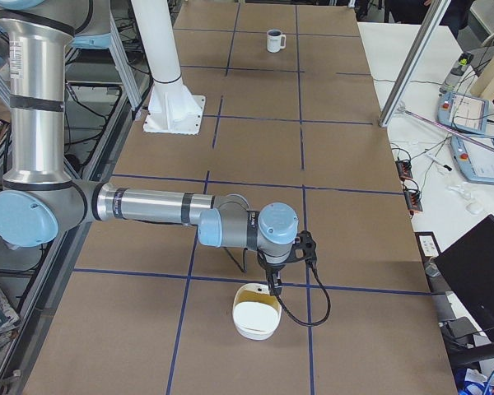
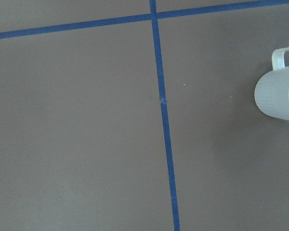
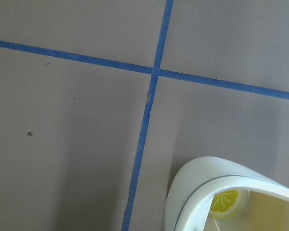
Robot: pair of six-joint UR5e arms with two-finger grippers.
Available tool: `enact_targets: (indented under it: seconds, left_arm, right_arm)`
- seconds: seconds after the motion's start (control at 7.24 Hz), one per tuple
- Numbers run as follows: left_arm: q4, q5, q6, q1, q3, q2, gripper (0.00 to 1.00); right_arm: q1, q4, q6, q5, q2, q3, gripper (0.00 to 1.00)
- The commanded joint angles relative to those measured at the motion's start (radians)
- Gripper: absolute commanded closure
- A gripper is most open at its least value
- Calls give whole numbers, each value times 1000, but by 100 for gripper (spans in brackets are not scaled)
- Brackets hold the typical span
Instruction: Left arm hands cup to right arm to dump lemon
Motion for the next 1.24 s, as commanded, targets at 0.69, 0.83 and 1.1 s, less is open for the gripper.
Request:
enact_targets:
  seconds: [0.69,0.83,1.1]
  left_arm:
    - [6,0,-7,1,8,21,0]
    - [7,0,-7,1,1,21,0]
    - [6,0,-7,1,4,21,0]
  right_arm:
    - [0,6,22,-15,-15,31,0]
    - [0,7,22,-13,-15,31,0]
    - [0,9,22,-12,-15,31,0]
